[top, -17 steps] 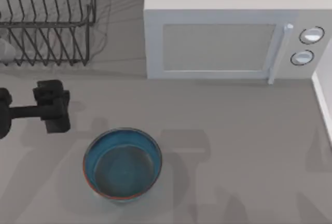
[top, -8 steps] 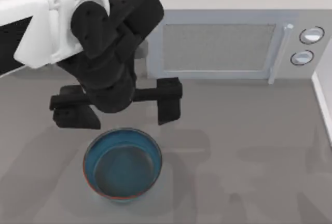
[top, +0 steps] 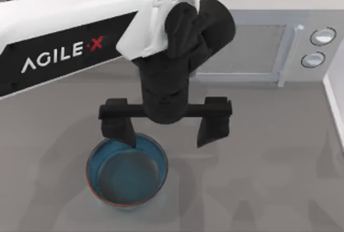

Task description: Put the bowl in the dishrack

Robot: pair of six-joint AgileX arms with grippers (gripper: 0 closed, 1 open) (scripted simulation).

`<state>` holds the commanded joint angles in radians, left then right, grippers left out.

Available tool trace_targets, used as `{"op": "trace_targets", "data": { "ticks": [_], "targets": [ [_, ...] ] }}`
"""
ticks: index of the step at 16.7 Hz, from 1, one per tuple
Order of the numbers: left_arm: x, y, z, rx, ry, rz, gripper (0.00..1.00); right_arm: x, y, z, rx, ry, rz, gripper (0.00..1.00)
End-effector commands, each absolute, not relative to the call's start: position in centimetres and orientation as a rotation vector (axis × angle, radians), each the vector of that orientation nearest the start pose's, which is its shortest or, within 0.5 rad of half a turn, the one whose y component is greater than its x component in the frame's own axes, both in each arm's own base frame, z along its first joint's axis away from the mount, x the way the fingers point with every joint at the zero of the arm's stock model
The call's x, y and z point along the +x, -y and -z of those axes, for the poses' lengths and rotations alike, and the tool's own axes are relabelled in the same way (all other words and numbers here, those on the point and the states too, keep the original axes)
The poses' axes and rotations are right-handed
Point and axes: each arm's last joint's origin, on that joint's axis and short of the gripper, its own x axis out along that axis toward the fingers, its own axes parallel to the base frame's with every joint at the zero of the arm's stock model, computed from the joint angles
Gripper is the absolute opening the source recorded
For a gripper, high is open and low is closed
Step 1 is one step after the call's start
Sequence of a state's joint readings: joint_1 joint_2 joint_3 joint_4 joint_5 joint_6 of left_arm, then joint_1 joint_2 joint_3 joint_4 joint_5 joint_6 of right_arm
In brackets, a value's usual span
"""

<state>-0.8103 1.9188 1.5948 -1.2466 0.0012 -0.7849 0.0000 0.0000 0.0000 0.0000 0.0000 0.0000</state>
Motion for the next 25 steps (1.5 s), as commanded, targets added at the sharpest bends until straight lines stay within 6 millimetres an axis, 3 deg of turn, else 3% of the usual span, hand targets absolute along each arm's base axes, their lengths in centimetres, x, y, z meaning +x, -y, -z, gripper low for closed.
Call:
{"op": "trace_targets", "data": {
  "ticks": [6,14,19,25],
  "targets": [
    [25.7,26.2,-22.3,0.015,-1.572,0.014,1.0,10.6,0.1,-16.0,0.0,0.0,0.0,1.0],
    [25.7,26.5,-13.7,0.012,-1.567,0.019,1.0,10.6,0.1,-16.0,0.0,0.0,0.0,1.0],
    [25.6,26.4,-12.8,0.015,-1.571,0.016,1.0,10.6,0.1,-16.0,0.0,0.0,0.0,1.0],
    [25.6,26.4,-12.8,0.015,-1.571,0.016,0.55,10.6,0.1,-16.0,0.0,0.0,0.0,1.0]
  ]
}}
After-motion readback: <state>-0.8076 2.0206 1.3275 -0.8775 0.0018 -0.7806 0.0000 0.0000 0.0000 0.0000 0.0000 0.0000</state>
